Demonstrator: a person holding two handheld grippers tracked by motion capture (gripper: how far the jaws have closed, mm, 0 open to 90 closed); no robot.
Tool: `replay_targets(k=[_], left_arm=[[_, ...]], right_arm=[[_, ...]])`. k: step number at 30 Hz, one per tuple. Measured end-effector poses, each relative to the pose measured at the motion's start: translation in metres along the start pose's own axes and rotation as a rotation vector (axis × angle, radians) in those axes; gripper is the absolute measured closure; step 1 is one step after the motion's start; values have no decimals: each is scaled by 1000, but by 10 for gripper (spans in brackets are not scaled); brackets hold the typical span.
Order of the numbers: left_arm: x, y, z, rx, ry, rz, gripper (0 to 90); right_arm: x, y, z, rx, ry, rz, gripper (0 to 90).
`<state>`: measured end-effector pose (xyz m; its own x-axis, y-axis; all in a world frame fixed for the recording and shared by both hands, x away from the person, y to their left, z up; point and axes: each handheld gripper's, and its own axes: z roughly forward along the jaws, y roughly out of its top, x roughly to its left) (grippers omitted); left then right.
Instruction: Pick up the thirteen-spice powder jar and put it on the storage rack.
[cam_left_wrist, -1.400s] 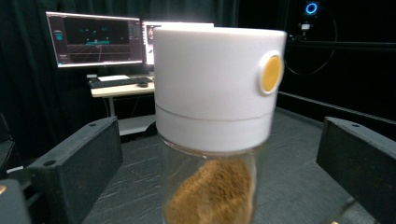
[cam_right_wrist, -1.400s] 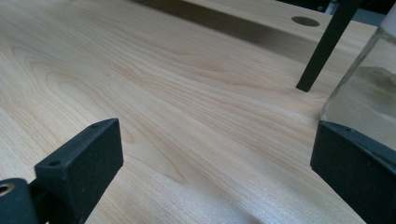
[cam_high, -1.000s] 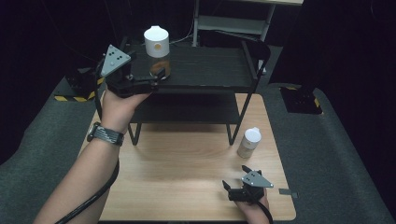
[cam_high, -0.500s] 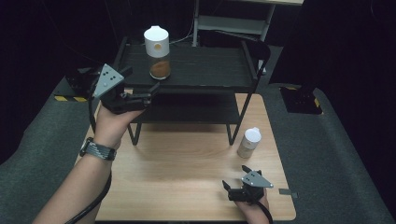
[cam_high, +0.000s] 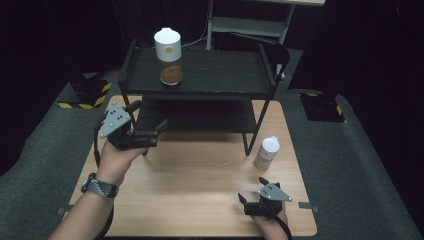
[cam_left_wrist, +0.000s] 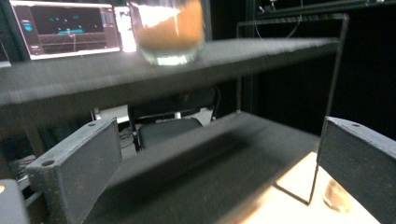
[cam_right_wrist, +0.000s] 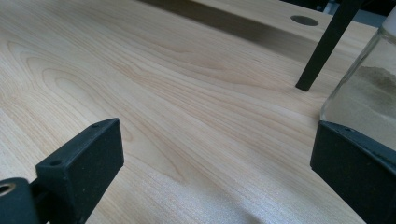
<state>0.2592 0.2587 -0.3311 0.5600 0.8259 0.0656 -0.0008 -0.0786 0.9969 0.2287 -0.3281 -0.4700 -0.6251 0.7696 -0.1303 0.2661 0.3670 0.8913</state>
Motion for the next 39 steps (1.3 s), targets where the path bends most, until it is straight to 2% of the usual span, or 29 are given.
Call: replay_targets(k=[11, 16, 24, 35, 39], left_arm=[[-12, -50, -15, 43, -36, -37, 4], [-18, -70, -18, 86, -44, -39, 4], [-25, -103, -21, 145, -76, -76, 3], [-31, -139, -27, 251, -61, -134, 4], [-33, -150, -29, 291, -59, -139, 4]], right_arm=[[1, 0, 0, 2, -3, -10, 23], [2, 1, 0, 4, -4, -13, 24], [2, 1, 0, 4, -5, -14, 24], [3, 1, 1, 7, -6, -17, 25], [3, 2, 1, 8, -7, -19, 25]])
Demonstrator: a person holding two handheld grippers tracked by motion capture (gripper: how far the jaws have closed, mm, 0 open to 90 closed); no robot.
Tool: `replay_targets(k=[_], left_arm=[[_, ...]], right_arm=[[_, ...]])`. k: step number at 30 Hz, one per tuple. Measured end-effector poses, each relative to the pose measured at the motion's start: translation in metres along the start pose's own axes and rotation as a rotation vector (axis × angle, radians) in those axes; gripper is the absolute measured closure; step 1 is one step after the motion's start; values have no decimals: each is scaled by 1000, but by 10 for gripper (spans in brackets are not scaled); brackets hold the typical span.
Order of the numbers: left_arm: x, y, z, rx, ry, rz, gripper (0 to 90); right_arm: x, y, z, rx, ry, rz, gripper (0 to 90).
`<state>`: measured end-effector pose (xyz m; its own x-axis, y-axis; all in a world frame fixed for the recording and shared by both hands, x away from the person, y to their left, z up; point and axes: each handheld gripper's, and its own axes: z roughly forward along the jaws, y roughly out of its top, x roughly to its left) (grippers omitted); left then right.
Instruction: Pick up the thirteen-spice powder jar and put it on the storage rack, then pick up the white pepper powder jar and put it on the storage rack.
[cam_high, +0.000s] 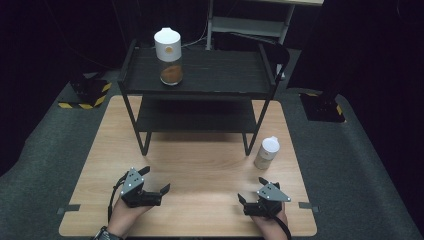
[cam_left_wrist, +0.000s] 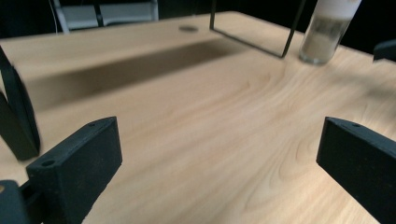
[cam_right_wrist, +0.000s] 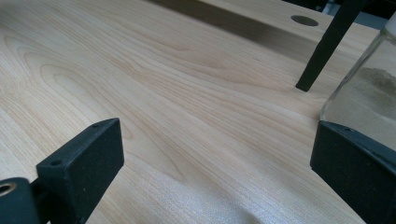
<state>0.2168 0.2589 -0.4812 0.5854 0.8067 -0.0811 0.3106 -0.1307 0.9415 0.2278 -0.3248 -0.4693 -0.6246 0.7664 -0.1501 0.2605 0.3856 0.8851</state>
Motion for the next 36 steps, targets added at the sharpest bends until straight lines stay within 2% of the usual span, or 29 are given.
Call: replay_targets(k=[4, 8, 15, 19, 25, 29, 36], left_arm=[[-1, -3, -2, 63, 14, 3, 4], [-2, -6, -5, 91, 35, 6, 4], [-11, -4, -10, 124, 83, 76, 7], [-17, -2, -10, 145, 114, 93, 18], [-12, -5, -15, 133, 76, 82, 12], [-10, -6, -16, 125, 72, 66, 12], [-10, -8, -17, 113, 71, 63, 12]], right_arm=[[1, 0, 0, 0, -1, -5, 25], [1, 0, 0, 0, -3, -7, 25], [3, 0, 0, 2, -11, -11, 25], [5, -1, -1, -5, -19, -10, 23], [2, -3, -1, -15, -13, -4, 11], [3, -3, -2, -16, -17, 7, 11], [4, -3, -2, -18, -24, 9, 7]])
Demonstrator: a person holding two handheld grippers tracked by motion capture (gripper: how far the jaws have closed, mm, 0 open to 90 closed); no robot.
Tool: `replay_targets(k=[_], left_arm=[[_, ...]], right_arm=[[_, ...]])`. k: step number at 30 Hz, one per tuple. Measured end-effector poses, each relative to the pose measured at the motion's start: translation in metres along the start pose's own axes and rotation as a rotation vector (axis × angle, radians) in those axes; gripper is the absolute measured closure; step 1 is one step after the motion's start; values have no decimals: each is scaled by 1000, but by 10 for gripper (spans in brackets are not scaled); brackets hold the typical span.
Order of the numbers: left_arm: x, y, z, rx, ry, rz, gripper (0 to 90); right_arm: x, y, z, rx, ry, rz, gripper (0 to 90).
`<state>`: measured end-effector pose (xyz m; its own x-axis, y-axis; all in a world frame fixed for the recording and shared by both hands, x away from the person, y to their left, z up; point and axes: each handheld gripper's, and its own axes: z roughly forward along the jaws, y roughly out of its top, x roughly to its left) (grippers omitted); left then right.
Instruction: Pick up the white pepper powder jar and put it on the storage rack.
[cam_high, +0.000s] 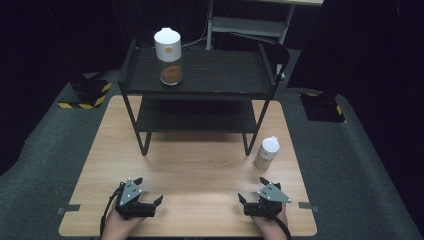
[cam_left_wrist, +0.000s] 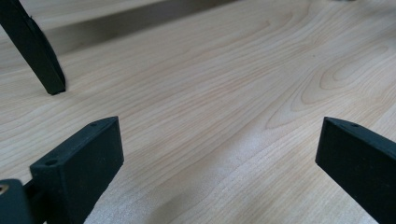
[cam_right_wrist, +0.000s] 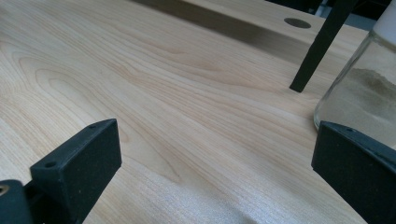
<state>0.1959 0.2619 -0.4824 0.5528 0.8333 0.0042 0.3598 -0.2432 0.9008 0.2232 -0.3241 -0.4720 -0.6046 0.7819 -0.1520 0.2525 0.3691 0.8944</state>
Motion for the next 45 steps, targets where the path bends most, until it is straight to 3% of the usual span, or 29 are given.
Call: replay_targets(k=[11, 24, 36, 45], left_arm=[[-3, 1, 0, 4, 8, 5, 12], [-6, 3, 1, 16, 12, 36, 11], [-4, 4, 2, 20, 3, 24, 11], [-4, 4, 2, 22, -2, 33, 11]], right_arm=[[0, -2, -1, -7, 1, -1, 7], [-3, -6, -6, -31, -23, 45, 7], [-9, -10, -18, -75, -90, 90, 6], [-10, -3, -26, -110, -156, 110, 5]])
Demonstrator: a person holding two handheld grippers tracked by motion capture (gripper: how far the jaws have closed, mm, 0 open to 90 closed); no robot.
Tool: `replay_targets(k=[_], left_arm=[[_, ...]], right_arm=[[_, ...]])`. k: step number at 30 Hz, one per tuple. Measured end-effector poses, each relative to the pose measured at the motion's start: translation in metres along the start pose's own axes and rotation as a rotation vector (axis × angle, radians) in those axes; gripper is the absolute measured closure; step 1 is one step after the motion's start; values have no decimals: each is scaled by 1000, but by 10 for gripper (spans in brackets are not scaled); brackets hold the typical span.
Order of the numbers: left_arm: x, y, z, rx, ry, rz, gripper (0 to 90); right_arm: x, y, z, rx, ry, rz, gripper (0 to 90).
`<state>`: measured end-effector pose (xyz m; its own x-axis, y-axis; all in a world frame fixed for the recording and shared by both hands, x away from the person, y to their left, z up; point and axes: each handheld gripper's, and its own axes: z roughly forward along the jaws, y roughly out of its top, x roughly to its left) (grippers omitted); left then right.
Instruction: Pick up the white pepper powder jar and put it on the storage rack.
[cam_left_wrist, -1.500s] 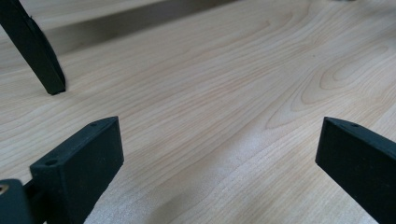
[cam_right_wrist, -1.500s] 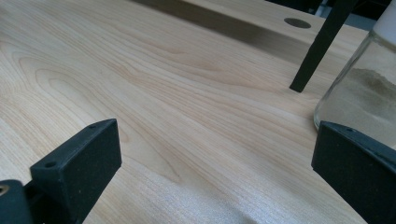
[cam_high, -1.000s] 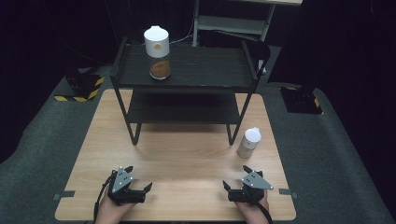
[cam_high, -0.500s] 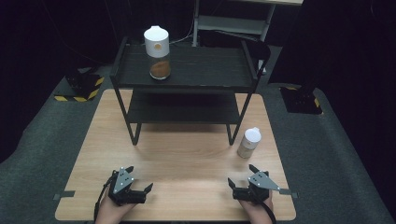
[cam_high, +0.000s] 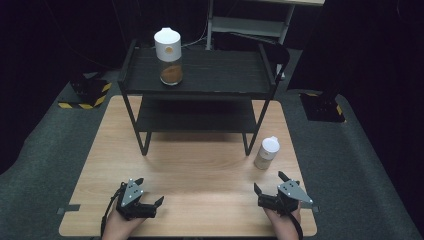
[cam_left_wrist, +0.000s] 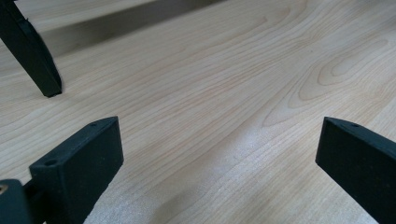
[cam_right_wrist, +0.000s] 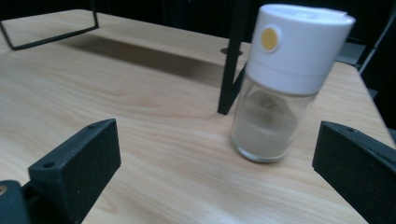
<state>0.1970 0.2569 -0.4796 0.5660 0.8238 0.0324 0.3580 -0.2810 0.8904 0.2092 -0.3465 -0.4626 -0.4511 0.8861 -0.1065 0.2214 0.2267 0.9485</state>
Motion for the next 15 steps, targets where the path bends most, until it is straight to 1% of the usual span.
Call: replay_targets(k=[4, 7, 10, 13, 15], left_arm=[[0, 0, 0, 1, -4, 8, 11], [1, 1, 0, 3, -7, 6, 11], [1, 1, 0, 5, -10, 6, 11], [1, 1, 0, 3, -10, 6, 11], [1, 0, 0, 2, -9, 7, 11]], right_arm=[[-2, 5, 0, -4, -7, 6, 5], [-3, 8, 3, -1, -15, -1, 5], [-6, 11, 8, -2, -24, 6, 5], [-9, 13, 14, -7, -31, -1, 6], [-12, 14, 20, -13, -35, 8, 8]])
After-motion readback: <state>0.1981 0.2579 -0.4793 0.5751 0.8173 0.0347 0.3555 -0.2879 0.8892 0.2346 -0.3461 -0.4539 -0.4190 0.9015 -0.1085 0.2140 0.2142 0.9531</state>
